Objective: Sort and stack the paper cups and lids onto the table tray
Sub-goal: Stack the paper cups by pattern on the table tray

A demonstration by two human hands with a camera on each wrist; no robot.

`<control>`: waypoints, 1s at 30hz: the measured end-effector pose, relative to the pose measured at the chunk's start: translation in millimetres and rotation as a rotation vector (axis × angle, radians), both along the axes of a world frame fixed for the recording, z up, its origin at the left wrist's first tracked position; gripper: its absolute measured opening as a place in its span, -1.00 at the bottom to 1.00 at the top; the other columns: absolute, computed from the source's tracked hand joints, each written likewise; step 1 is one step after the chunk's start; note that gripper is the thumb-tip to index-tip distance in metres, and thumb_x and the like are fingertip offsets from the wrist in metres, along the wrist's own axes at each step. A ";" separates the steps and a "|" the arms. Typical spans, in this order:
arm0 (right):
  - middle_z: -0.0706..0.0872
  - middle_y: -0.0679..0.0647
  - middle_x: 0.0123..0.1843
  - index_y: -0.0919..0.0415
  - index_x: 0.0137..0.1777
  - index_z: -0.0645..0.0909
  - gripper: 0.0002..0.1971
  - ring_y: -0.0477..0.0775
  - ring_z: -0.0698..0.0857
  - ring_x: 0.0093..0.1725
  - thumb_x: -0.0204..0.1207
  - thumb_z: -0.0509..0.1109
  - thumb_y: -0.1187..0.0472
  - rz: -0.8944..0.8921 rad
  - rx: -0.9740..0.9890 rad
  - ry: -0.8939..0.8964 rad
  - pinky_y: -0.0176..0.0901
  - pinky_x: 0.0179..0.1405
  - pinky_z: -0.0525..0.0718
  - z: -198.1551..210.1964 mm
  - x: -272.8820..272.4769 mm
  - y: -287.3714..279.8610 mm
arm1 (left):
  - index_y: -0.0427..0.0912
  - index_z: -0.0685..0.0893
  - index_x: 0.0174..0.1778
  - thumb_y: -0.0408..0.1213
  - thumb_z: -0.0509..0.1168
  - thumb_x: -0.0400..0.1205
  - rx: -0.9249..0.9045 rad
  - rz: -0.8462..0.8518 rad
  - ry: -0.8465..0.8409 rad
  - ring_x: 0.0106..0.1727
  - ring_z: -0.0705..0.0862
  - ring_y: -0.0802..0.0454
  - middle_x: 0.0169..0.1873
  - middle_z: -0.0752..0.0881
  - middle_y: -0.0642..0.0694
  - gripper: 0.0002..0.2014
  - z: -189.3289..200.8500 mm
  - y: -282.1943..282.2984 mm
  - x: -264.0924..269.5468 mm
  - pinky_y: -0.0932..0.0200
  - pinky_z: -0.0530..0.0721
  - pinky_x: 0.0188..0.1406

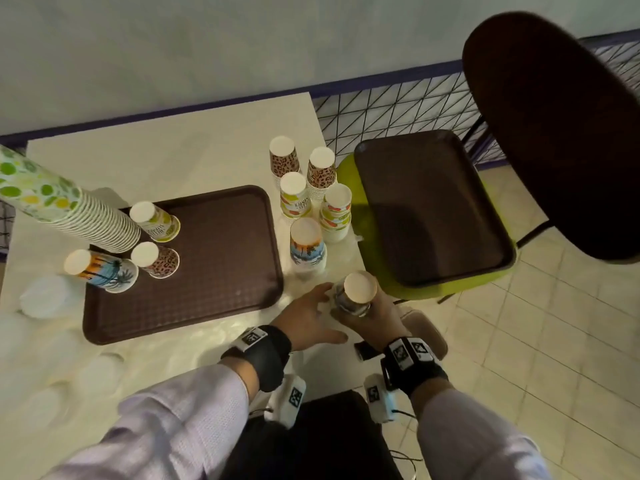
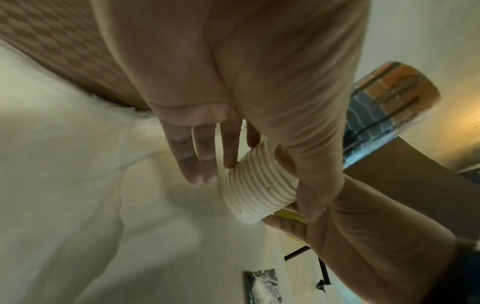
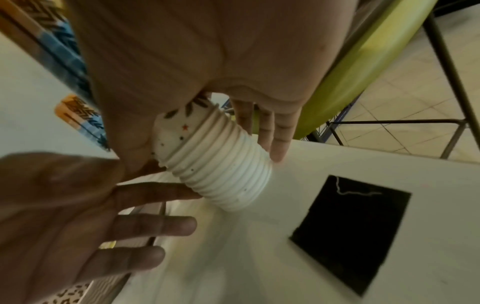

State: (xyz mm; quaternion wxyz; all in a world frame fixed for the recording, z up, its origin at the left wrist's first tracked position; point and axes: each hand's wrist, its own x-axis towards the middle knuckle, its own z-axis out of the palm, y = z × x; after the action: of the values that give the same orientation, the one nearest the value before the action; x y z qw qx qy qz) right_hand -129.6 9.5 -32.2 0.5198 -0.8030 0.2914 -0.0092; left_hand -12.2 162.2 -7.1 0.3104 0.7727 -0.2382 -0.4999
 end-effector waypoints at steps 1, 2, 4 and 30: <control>0.68 -0.13 0.29 -0.29 0.35 0.39 -0.24 0.00 0.66 0.33 0.19 0.71 -0.10 -0.009 0.007 0.017 0.06 0.32 0.65 -1.9 1.0 -0.7 | 0.11 0.23 0.79 -0.07 0.71 0.44 -0.001 0.006 0.000 0.29 0.58 0.07 0.55 0.52 0.08 0.06 0.5 -0.3 0.4 0.26 0.54 0.19; 0.70 -0.15 0.27 -0.25 0.35 0.43 -0.26 -0.04 0.67 0.31 0.19 0.71 -0.08 -0.021 0.023 0.031 0.01 0.31 0.66 -2.6 1.2 -1.7 | 0.13 0.24 0.78 -0.07 0.70 0.45 -0.004 0.008 -0.004 0.29 0.58 0.08 0.52 0.53 0.09 0.04 2.3 -0.4 1.2 0.32 0.54 0.14; 0.74 -0.18 0.25 -0.12 0.40 0.54 -0.25 -0.15 0.71 0.26 0.17 0.68 -0.13 -0.058 0.105 0.074 0.00 0.32 0.70 -7.4 -1.1 -7.0 | 0.14 0.28 0.75 -0.11 0.70 0.47 -0.024 0.009 -0.016 0.27 0.57 0.10 0.39 0.53 0.15 -0.01 4.9 -1.5 2.0 0.44 0.52 0.03; 0.55 -0.14 0.28 -0.10 0.59 0.33 -0.40 -0.19 0.65 0.07 0.62 0.19 -0.33 0.342 0.006 -0.188 -0.31 -0.06 0.67 96.1 38.9 18.6 | -0.07 0.55 0.46 -0.33 0.74 0.26 -0.417 0.529 -0.070 0.32 0.79 0.03 0.30 0.80 0.00 -0.17 61.1 70.2 17.5 0.12 0.75 0.29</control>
State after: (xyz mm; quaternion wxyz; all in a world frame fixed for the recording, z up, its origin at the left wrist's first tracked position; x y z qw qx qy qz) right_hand -90.6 28.2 63.9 0.5409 -0.8350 0.1007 0.0051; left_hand 5.3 232.4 54.0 0.5724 0.7442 -0.1372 -0.3156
